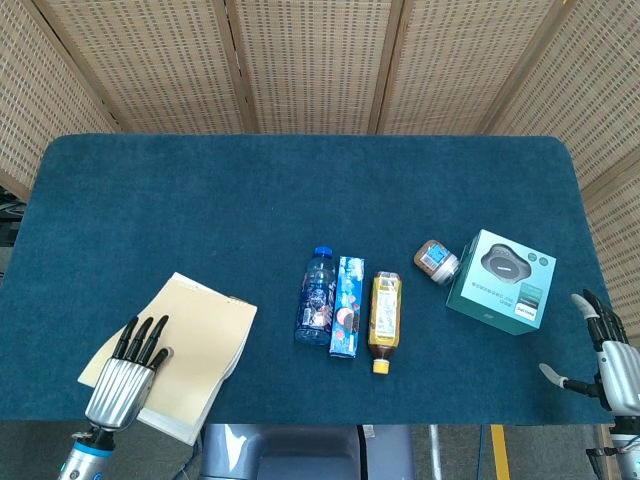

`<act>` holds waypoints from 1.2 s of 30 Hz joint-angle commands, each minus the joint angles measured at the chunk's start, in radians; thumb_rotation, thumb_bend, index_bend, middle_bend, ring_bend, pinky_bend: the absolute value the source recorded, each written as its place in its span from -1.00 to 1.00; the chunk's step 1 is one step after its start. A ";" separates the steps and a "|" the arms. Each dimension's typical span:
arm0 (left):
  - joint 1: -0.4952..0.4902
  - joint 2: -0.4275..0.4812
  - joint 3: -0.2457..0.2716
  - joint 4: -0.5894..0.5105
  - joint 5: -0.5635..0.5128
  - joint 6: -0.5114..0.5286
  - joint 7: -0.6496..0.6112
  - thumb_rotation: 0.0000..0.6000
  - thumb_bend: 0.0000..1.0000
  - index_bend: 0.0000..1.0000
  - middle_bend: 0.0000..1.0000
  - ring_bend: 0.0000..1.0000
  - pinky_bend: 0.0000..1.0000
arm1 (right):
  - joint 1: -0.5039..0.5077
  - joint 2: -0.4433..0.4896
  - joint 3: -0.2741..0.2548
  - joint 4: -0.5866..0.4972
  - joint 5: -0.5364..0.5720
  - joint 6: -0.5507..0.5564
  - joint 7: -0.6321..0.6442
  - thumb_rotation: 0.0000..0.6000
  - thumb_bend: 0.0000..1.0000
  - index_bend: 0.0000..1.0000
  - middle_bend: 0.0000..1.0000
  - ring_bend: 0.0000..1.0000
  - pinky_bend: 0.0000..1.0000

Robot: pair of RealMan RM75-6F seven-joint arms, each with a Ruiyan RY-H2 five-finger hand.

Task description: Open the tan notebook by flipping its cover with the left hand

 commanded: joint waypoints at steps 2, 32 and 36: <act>-0.052 0.011 -0.073 -0.038 -0.018 -0.038 0.028 1.00 0.36 0.62 -1.00 -1.00 -1.00 | 0.001 0.002 0.001 0.000 0.002 -0.003 0.001 1.00 -0.89 -0.97 -1.00 -1.00 -1.00; -0.321 -0.051 -0.369 0.074 -0.260 -0.250 0.109 1.00 0.35 0.62 -1.00 -1.00 -1.00 | 0.003 0.006 0.001 -0.007 0.006 -0.011 0.002 1.00 -0.89 -0.98 -1.00 -1.00 -1.00; -0.349 -0.066 -0.388 0.111 -0.302 -0.270 0.125 1.00 0.34 0.62 -1.00 -1.00 -1.00 | 0.004 0.007 0.002 -0.008 0.007 -0.012 0.004 1.00 -0.89 -0.98 -1.00 -1.00 -1.00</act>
